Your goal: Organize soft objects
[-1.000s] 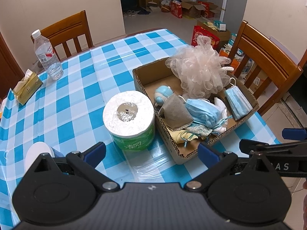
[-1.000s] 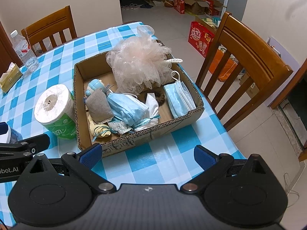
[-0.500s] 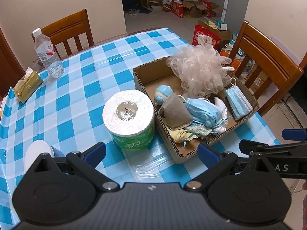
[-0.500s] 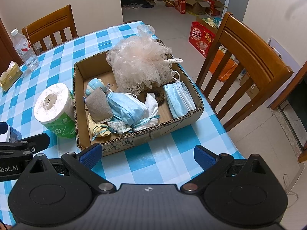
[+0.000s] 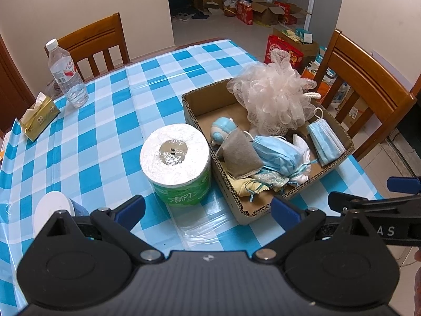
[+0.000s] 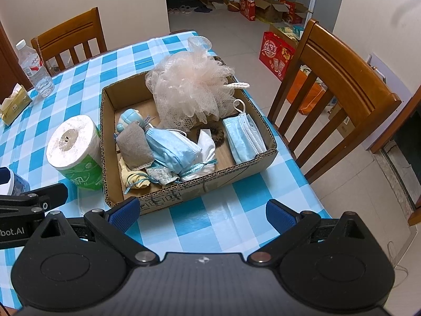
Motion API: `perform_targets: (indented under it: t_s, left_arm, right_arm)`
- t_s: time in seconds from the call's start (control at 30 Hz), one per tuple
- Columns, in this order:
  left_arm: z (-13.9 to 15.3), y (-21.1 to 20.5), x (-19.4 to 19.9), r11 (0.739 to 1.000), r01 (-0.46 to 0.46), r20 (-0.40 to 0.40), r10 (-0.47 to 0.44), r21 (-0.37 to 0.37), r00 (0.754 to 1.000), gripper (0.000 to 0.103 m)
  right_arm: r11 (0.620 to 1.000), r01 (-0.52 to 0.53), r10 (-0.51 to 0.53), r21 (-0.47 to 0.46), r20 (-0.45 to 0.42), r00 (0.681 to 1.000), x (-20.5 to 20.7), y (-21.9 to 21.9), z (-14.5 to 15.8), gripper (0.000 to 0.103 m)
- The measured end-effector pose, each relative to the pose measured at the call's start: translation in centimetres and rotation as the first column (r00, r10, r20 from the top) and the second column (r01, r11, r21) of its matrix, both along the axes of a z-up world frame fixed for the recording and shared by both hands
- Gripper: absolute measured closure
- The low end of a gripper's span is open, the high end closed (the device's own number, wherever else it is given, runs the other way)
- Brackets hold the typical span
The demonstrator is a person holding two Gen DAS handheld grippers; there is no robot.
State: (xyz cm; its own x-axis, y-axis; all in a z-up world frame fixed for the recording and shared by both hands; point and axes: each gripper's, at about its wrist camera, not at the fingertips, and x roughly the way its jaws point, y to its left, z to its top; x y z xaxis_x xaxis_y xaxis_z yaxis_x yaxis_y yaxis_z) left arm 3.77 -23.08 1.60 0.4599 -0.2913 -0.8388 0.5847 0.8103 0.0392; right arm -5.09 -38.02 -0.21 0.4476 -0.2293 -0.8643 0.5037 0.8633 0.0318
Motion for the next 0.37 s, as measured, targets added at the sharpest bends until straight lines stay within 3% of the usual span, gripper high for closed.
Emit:
perform_targets:
  t_s: [0.37]
  left_arm:
    - [0.02, -0.03, -0.06, 1.000, 0.000, 0.000, 0.000, 0.002, 1.000, 0.002]
  right_arm:
    - [1.000, -0.002, 0.002, -0.001, -0.001, 1.000, -0.05, -0.09, 0.06, 0.000]
